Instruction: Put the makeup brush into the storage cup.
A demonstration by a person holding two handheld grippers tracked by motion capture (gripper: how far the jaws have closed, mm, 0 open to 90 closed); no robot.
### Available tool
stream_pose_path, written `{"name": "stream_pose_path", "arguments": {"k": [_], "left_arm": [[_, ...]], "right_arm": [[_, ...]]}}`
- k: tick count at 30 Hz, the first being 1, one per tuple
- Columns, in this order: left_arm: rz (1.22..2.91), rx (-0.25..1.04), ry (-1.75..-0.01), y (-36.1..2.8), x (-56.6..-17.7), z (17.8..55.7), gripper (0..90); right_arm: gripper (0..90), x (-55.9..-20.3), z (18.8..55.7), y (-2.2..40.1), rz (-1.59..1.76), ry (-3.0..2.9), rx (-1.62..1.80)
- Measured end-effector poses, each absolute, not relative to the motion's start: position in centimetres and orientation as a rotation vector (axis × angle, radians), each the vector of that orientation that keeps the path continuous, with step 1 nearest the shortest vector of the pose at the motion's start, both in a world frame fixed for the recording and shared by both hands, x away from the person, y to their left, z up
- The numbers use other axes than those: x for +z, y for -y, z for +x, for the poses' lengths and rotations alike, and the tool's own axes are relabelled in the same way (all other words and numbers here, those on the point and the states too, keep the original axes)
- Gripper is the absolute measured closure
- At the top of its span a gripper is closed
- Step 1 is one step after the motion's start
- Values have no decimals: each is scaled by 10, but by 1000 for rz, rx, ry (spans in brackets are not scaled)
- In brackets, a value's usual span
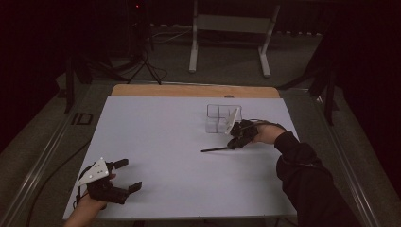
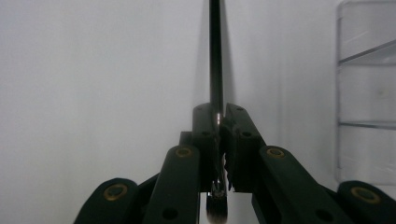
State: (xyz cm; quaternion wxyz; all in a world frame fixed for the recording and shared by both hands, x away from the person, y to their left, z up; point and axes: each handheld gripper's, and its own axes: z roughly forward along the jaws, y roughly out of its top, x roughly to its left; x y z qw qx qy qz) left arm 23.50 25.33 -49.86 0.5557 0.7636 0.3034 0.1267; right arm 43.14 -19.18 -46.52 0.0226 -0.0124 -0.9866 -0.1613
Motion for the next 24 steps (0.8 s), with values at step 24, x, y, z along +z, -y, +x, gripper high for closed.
{"name": "stream_pose_path", "arguments": {"k": [24], "left_arm": [[1851,307,-698,-238,-489,237,3]], "right_arm": [[839,-431,409,196,-110,3040,-619]]}}
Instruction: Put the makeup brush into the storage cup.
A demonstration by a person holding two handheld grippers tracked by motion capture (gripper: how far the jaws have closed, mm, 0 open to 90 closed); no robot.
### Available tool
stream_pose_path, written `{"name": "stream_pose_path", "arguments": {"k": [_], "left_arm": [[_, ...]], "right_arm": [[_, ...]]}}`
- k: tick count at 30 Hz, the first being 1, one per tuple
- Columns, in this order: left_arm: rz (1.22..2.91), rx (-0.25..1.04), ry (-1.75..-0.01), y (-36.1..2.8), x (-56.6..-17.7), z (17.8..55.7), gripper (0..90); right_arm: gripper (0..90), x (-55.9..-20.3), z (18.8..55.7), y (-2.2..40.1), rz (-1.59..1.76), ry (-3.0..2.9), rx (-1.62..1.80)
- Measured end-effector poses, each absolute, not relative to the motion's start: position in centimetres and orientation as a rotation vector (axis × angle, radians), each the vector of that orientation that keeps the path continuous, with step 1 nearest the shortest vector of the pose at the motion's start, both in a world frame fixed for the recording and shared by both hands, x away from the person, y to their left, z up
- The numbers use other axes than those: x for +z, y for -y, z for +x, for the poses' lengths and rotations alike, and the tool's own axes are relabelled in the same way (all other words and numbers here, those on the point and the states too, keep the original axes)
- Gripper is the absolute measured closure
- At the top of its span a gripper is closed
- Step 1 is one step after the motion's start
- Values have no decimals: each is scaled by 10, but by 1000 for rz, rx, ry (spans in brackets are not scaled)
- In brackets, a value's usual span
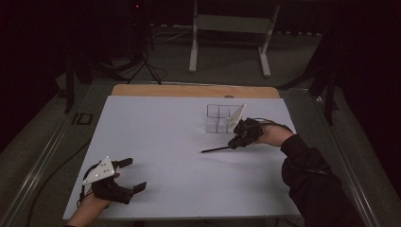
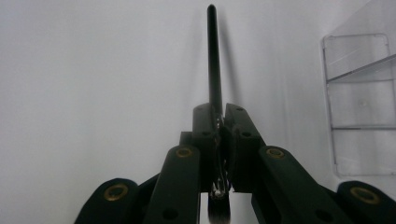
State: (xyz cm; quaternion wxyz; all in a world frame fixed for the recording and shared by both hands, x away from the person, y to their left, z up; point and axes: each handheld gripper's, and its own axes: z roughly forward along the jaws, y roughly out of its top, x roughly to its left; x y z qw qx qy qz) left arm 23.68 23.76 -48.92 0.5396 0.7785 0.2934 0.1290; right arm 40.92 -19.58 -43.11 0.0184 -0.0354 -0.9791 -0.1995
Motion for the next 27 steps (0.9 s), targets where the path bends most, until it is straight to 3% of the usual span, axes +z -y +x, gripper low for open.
{"name": "stream_pose_path", "arguments": {"k": [13,27], "left_arm": [[1942,249,-688,-212,-470,253,3],[1988,304,-573,-172,-448,274,3]], "right_arm": [[839,-427,400,195,-110,3012,-654],[840,-414,394,188,-94,3000,-676]]}}
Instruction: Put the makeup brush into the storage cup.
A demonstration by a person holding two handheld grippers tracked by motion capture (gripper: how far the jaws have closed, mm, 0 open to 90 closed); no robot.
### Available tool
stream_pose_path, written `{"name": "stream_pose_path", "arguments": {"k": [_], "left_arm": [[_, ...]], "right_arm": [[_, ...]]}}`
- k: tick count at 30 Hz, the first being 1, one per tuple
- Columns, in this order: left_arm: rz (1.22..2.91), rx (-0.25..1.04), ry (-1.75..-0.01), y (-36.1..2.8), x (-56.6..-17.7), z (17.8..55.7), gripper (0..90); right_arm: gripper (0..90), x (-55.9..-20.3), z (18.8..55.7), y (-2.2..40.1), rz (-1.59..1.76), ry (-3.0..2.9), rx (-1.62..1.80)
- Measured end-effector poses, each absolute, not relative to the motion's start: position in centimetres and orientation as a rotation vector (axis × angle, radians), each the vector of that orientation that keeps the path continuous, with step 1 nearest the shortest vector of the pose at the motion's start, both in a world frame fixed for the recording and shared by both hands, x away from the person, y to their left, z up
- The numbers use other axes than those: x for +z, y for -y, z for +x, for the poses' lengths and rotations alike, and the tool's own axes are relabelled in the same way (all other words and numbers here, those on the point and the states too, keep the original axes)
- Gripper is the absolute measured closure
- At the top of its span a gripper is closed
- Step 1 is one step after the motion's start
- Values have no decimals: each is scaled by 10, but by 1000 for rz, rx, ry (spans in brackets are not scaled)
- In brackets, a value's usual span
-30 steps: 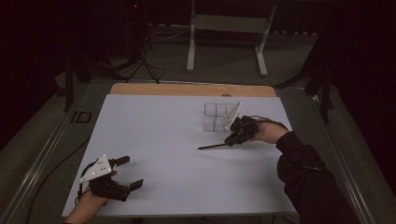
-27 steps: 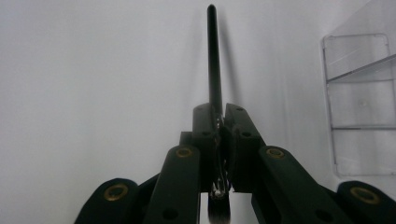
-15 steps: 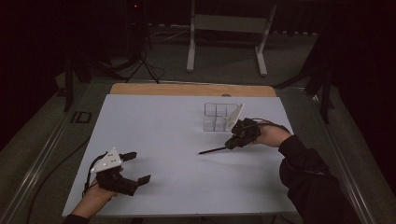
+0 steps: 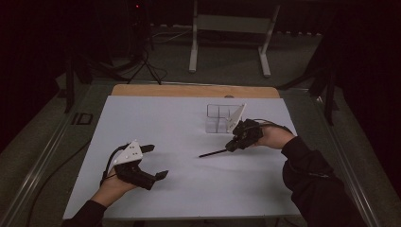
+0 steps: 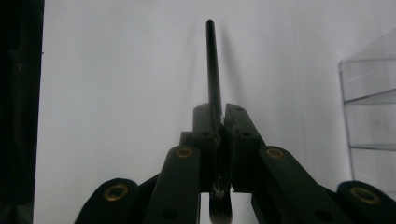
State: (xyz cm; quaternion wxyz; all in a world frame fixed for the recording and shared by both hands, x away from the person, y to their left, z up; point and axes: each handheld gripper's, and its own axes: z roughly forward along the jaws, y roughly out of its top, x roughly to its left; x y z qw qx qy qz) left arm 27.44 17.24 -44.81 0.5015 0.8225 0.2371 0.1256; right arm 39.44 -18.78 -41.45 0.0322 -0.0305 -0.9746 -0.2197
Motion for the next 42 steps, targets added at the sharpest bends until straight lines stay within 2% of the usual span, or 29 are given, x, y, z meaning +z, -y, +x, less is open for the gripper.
{"name": "stream_pose_path", "arguments": {"k": [17,19,20,21,26,35,42], "left_arm": [[2072,310,-440,-113,-431,296,19],[2074,320,-430,-110,-430,296,75],[2075,334,-413,-103,-428,298,75],[2080,335,-409,-100,-427,299,120],[2122,374,-399,-79,-426,303,166],[2216,438,-316,-48,-436,305,355],[2240,474,-307,-34,-445,311,447]], "right_arm": [[839,-395,392,178,-85,2996,-719],[840,-395,392,178,-88,2994,-716],[839,-395,391,178,-85,2998,-715],[839,-395,391,177,-89,2994,-718],[839,-395,393,176,-100,2989,-719],[839,-397,393,171,-108,2976,-718],[839,-398,393,167,-116,2966,-723]]}}
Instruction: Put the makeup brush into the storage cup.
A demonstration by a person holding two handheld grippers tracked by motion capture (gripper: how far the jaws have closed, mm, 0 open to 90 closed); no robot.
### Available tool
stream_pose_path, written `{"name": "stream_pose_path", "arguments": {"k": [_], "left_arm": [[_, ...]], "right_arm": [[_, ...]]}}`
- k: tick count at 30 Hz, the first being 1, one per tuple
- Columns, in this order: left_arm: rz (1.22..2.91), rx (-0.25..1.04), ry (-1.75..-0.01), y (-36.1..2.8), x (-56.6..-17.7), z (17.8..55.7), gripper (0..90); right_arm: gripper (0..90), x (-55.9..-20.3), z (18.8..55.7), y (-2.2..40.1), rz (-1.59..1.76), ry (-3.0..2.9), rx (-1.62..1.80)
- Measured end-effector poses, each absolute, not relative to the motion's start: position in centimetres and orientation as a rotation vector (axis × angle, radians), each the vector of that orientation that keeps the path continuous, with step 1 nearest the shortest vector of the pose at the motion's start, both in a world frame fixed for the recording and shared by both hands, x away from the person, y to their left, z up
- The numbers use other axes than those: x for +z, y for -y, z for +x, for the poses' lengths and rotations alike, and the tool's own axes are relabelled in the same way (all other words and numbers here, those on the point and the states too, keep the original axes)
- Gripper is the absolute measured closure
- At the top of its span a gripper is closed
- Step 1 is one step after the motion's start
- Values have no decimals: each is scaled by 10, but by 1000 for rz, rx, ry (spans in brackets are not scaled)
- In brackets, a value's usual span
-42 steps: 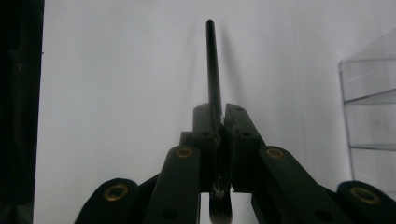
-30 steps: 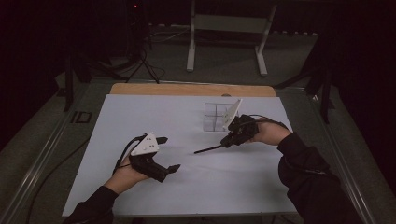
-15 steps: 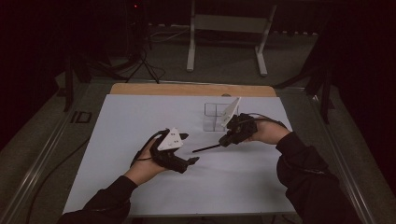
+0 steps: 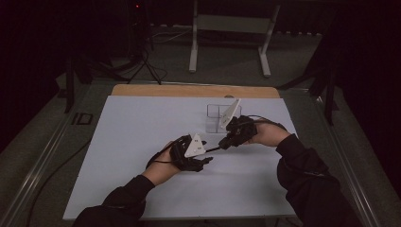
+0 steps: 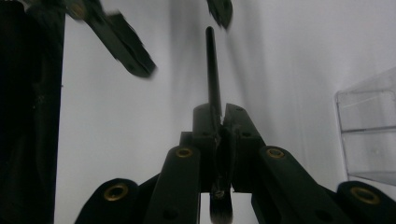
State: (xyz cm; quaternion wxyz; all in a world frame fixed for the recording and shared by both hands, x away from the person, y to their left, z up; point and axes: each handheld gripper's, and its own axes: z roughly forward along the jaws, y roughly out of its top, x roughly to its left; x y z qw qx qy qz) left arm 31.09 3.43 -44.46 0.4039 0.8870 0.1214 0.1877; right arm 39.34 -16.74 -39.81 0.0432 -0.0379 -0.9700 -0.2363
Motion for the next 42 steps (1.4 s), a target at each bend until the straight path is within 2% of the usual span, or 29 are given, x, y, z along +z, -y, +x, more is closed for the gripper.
{"name": "stream_pose_path", "arguments": {"k": [4,10,23,27,40,42], "left_arm": [[2257,482,-294,-24,-449,315,487],[2289,518,-259,-15,-455,318,601],[2323,494,-223,-9,-457,323,752],[2327,490,-216,-10,-456,324,828],[2378,482,-180,-9,-454,326,849],[2370,476,-195,-12,-454,327,849]], "right_arm": [[839,-398,393,165,-110,2959,-727],[839,-399,392,162,-103,2959,-710],[839,-402,392,160,-93,2954,-698],[839,-402,392,159,-98,2951,-700],[829,-403,390,157,-86,2958,-718],[760,-401,389,158,-79,2959,-753]]}}
